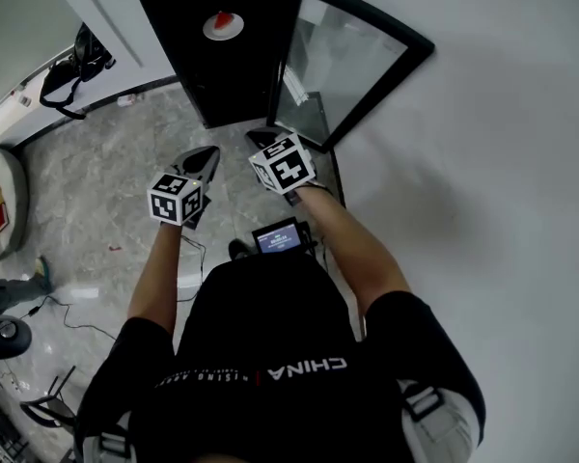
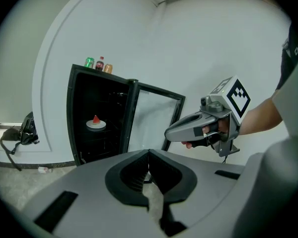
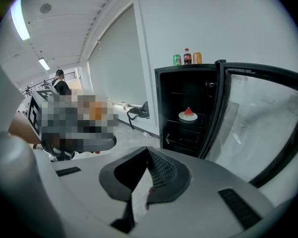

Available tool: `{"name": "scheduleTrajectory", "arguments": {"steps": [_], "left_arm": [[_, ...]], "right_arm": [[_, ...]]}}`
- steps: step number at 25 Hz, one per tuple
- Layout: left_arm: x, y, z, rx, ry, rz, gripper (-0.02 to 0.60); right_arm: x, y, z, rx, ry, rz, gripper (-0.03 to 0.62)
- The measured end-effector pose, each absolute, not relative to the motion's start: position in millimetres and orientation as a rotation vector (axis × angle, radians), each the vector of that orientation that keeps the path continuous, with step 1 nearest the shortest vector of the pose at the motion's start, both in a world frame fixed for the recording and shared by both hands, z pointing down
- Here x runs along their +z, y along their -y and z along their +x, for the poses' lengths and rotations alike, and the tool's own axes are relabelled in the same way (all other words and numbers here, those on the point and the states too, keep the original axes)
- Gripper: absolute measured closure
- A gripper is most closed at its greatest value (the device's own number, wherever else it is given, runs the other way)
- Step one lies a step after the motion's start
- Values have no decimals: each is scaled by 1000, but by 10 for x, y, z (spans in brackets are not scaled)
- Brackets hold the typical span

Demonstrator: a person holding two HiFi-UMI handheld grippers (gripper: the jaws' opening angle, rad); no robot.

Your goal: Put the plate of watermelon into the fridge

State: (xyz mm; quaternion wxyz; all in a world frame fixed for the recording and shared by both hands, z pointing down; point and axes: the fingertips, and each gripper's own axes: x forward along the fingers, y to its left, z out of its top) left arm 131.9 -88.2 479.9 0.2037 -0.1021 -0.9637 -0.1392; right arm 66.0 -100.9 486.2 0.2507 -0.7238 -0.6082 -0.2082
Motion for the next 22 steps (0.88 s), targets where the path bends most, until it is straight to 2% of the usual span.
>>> {"name": "scheduleTrajectory", "arguments": {"steps": [10,22], "left_arm": [[4724,899,793,-346,2683,-346,569],[4562,1001,734,-308,2683,-325,569]], "right_arm": [[4792,917,213,-558,1669,-2019,577],[4643,1011,178,-566,1685,-2020,579]]}}
